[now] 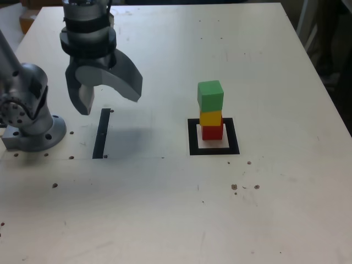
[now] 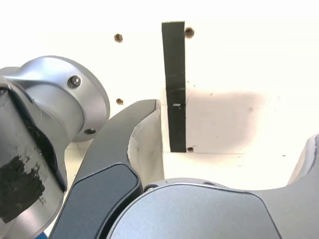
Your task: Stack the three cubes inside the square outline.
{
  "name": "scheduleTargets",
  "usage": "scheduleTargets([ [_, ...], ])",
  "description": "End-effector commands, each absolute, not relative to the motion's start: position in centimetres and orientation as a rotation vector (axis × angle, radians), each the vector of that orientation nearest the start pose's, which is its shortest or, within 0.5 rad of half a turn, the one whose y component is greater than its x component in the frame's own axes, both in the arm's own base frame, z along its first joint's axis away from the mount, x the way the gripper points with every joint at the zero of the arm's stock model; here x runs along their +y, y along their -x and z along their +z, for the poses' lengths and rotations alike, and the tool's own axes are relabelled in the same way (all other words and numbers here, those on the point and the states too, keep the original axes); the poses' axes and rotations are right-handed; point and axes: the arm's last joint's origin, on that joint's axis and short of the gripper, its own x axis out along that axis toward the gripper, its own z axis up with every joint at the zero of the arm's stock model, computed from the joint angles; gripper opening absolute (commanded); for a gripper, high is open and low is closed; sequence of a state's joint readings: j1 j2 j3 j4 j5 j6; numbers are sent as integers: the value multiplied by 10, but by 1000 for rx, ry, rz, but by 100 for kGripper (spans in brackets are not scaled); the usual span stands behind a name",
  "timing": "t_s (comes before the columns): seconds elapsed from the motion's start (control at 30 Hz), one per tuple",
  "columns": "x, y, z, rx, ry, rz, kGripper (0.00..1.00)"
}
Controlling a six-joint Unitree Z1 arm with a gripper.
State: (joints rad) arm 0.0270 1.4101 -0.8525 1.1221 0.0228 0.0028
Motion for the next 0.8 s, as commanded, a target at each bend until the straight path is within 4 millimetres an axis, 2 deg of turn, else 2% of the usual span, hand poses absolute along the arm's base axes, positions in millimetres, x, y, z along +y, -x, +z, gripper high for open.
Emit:
scheduleTargets([
  [0.0,4,-144,257,1728,14,24,100],
  [0.2,-2,-147,241,1858,-17,14,100],
  [0.77,-2,-148,244,1870,-36,21,100],
])
